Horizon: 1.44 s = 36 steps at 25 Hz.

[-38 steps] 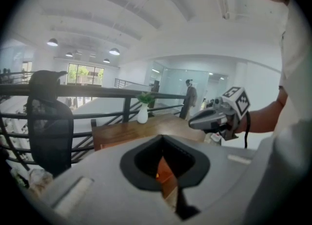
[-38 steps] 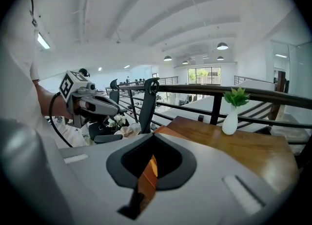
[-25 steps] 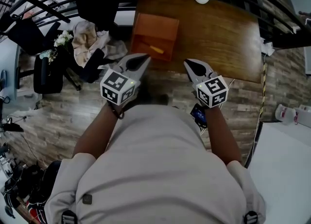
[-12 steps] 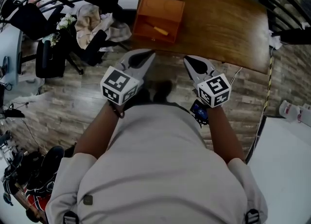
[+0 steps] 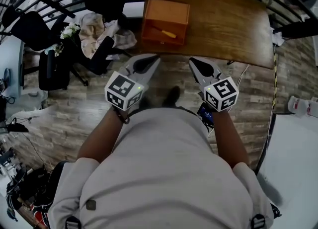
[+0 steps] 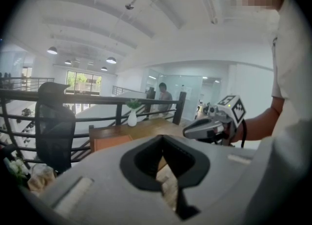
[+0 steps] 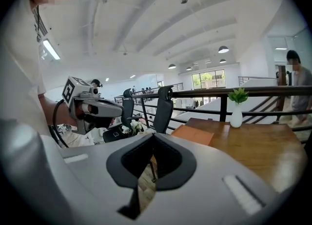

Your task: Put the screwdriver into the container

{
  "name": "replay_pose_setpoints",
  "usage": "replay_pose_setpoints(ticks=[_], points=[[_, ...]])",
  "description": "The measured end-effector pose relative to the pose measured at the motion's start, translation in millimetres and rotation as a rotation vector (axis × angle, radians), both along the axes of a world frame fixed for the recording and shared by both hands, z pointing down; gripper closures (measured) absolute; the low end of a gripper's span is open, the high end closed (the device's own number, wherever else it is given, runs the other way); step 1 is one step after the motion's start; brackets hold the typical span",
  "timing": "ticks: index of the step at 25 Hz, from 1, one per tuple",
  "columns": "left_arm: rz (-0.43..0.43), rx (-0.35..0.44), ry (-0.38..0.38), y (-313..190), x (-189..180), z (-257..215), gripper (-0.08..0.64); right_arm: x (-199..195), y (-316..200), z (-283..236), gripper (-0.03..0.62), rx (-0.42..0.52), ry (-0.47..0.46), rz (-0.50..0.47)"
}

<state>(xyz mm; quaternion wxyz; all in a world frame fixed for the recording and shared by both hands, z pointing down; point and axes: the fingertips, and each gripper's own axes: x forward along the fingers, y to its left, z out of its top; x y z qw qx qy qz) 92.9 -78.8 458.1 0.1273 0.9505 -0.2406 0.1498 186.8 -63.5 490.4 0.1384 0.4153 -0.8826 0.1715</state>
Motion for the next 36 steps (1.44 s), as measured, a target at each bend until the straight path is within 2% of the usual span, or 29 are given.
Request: replay_pose_setpoints(ticks=[12,19,26,36], points=[[0.082,0.008,0.027,59,-88,-17,0.557,-95,68,-34,0.584,0.047,-0.023,0.092],[0.130,-0.008,0.046,93,-131,-11,0.557,-147,103,-39,0.584,0.059,-0.035,0.129],[0.176,0.007,0.066,112,-148,-22,0.557,-176,123,-48,0.584,0.071,-0.028,0.152],[0.188,0.004,0.075,109,-144,-27,0.557,-171,123,-56,0.584,0.074,-0.023,0.163]])
